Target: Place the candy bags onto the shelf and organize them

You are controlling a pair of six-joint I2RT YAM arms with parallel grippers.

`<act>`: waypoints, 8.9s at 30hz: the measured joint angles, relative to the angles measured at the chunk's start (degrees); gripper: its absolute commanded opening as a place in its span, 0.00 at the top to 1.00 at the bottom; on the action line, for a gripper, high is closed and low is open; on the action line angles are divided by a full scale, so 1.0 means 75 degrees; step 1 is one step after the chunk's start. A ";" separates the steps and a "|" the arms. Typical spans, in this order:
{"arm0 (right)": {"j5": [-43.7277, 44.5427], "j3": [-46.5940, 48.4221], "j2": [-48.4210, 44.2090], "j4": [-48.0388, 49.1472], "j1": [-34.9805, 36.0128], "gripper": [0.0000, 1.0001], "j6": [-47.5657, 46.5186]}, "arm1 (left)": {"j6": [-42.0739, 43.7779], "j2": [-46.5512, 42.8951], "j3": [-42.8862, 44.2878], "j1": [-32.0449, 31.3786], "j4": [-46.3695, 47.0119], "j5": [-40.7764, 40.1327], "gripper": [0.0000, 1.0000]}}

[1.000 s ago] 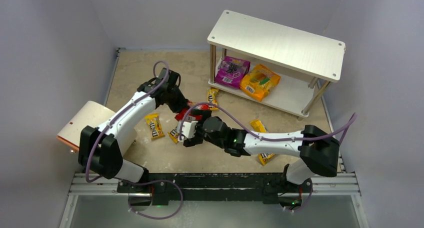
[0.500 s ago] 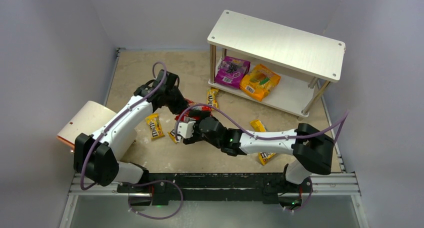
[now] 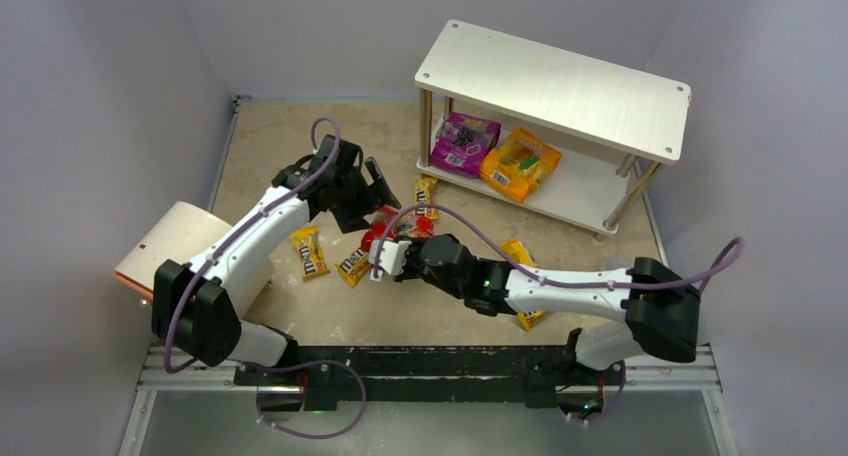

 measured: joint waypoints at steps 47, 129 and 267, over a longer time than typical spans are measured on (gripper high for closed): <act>-0.1233 -0.2276 -0.3296 -0.0268 -0.8344 0.87 -0.2728 | 0.3663 -0.3564 -0.2369 0.1058 0.3745 -0.1985 0.00; -0.0924 -0.2661 -0.4243 -0.5540 -0.8513 0.07 1.0908 | 0.3652 -0.2763 -0.2398 0.1055 0.3488 -0.2477 0.00; -0.0082 -0.1897 -0.3614 -0.2652 -0.8486 0.49 0.8204 | 0.3663 -0.2521 -0.2326 0.1055 0.3424 -0.2518 0.00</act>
